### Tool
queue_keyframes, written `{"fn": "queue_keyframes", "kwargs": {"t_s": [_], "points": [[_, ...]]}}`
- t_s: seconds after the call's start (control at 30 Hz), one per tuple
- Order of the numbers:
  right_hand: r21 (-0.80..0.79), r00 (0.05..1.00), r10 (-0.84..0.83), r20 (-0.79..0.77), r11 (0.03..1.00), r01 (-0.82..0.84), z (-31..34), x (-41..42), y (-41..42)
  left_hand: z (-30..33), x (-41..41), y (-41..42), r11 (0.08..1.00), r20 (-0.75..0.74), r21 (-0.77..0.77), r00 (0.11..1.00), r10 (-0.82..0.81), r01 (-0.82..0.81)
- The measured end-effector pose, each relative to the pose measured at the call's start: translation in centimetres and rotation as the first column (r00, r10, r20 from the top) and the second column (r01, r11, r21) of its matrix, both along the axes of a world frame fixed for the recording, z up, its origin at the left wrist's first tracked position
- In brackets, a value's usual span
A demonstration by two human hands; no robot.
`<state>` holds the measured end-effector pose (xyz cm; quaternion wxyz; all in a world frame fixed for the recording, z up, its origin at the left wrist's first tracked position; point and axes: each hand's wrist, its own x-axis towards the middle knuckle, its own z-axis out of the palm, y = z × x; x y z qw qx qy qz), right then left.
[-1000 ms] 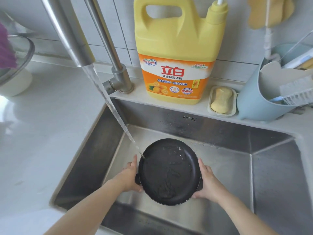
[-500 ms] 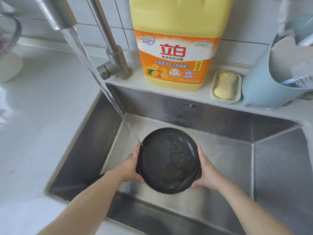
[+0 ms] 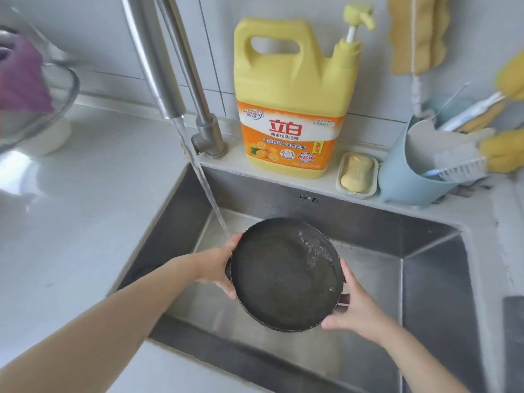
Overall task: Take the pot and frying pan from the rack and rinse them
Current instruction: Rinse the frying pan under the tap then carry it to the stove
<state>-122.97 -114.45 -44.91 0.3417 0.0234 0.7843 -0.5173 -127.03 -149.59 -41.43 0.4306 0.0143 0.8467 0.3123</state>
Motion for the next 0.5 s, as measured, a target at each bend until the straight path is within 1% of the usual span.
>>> {"fn": "queue_keyframes", "kwargs": {"t_s": [0.07,0.17,0.23,0.4,0.5], "points": [[-0.054,1.000,-0.023,-0.015,0.998,0.022,1.4,0.6,0.0,2.1,0.3,-0.3,0.999,0.003,0.043,1.000,-0.009,0.009],[-0.116,0.998,-0.046,-0.050,0.992,0.040,4.4,0.6,0.2,4.3,1.2,-0.5,0.997,0.004,0.066,1.000,0.027,-0.027],[-0.140,0.998,-0.025,-0.056,0.990,0.017,6.4,0.2,0.7,5.9,1.4,0.0,0.995,0.022,0.095,0.999,0.030,-0.032],[-0.163,0.999,0.036,-0.038,0.986,-0.041,9.4,-0.6,0.8,10.3,1.4,-0.1,0.997,0.013,0.073,1.000,0.021,-0.022],[-0.176,0.996,0.065,-0.067,0.981,-0.076,11.4,-0.8,-0.2,13.1,1.7,-1.0,0.999,-0.017,0.039,1.000,0.019,-0.018]]}}
